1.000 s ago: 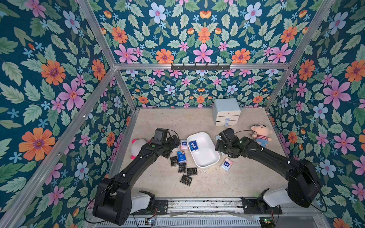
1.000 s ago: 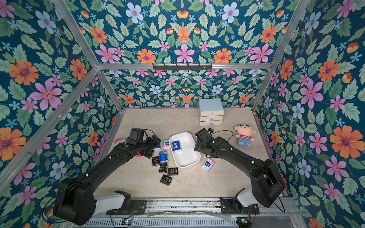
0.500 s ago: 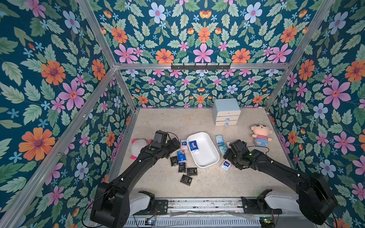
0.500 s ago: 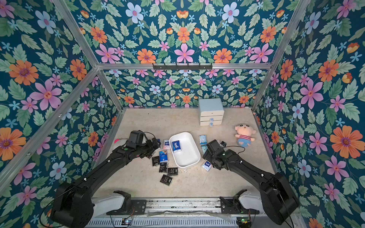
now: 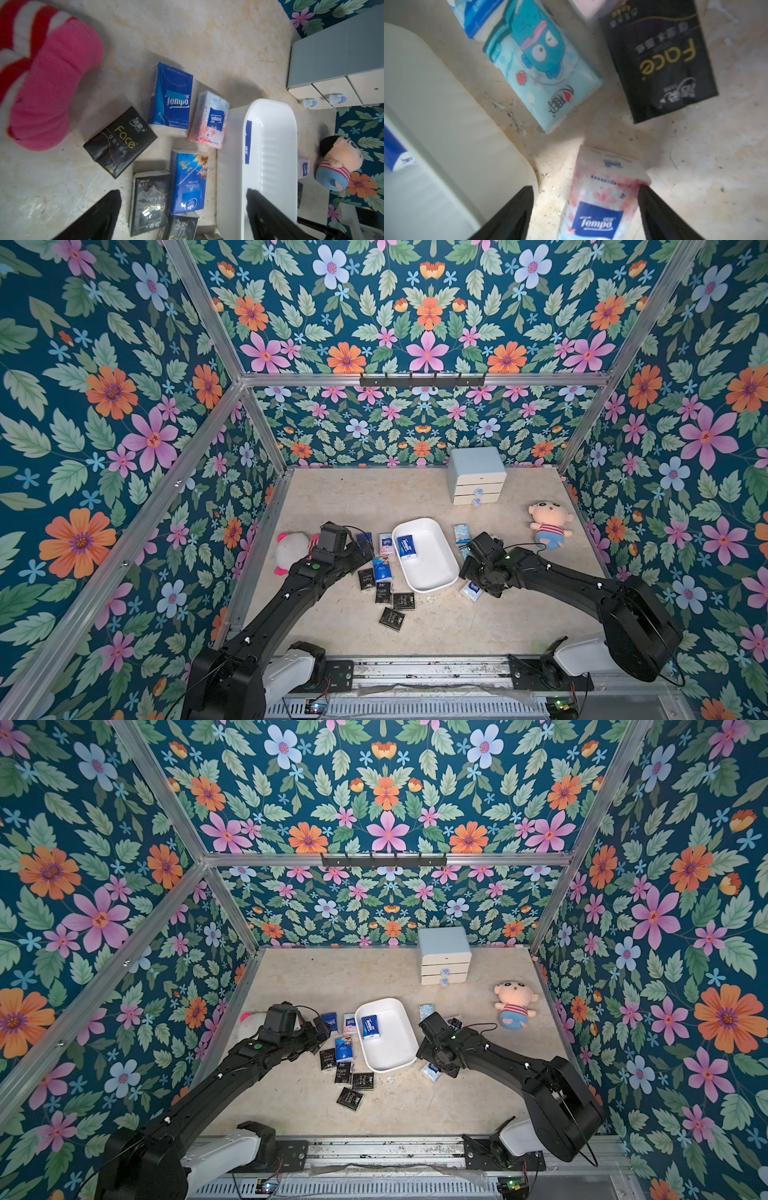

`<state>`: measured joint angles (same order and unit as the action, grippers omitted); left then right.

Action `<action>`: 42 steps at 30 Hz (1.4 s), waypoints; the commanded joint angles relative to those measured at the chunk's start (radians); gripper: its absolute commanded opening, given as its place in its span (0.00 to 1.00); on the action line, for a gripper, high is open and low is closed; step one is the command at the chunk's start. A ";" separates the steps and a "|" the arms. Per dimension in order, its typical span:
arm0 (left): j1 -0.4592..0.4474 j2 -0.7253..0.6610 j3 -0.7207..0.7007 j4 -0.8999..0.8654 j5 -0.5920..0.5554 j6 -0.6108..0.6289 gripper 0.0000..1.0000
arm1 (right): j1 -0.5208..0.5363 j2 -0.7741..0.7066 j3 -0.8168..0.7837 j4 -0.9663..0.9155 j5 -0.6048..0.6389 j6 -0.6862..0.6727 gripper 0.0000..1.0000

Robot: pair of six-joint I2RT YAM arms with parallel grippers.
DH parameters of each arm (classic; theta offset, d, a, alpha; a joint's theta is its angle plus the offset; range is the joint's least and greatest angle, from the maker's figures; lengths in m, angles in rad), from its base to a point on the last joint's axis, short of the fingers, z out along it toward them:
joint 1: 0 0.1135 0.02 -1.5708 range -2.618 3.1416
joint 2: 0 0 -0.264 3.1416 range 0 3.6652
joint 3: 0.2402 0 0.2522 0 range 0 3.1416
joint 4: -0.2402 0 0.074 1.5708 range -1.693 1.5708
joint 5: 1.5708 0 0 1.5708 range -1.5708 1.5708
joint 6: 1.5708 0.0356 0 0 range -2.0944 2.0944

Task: Put the pocket tissues into the storage box
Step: Pick up the pocket tissues from the center of the board.

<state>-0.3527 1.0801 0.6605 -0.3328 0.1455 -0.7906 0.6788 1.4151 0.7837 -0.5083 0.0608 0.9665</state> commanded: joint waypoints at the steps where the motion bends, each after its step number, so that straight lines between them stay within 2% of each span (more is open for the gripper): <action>1: 0.001 -0.008 -0.002 -0.008 -0.026 -0.011 1.00 | 0.002 -0.030 0.008 -0.075 0.037 -0.013 0.84; 6: 0.001 0.014 0.003 -0.003 -0.019 -0.001 0.99 | 0.018 -0.070 -0.017 -0.079 0.020 0.017 0.84; 10: 0.001 0.037 0.011 0.005 -0.005 0.009 0.99 | 0.018 -0.079 -0.075 0.033 -0.023 0.070 0.84; 20: 0.001 0.040 0.015 0.006 -0.004 0.019 0.99 | 0.020 0.003 -0.085 0.174 -0.016 0.107 0.83; 25: 0.001 0.023 0.006 0.007 -0.019 0.016 1.00 | 0.022 0.036 -0.071 0.143 0.002 0.097 0.72; 29: 0.000 0.028 -0.002 0.020 -0.021 0.014 0.99 | 0.022 0.013 -0.057 0.091 0.029 0.083 0.54; 31: 0.001 0.044 0.000 0.030 -0.016 0.015 0.99 | 0.022 -0.005 -0.046 0.063 0.041 0.065 0.49; 38: 0.004 0.111 0.025 0.070 0.029 0.012 0.99 | 0.020 -0.062 0.078 -0.110 0.153 -0.042 0.50; 42: 0.008 0.109 0.025 0.082 0.023 -0.011 0.99 | 0.020 -0.042 0.200 -0.126 0.183 -0.153 0.51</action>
<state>-0.3477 1.1923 0.6830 -0.2760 0.1619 -0.7845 0.6983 1.3602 0.9226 -0.5919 0.1860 0.9226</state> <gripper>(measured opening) 0.994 0.509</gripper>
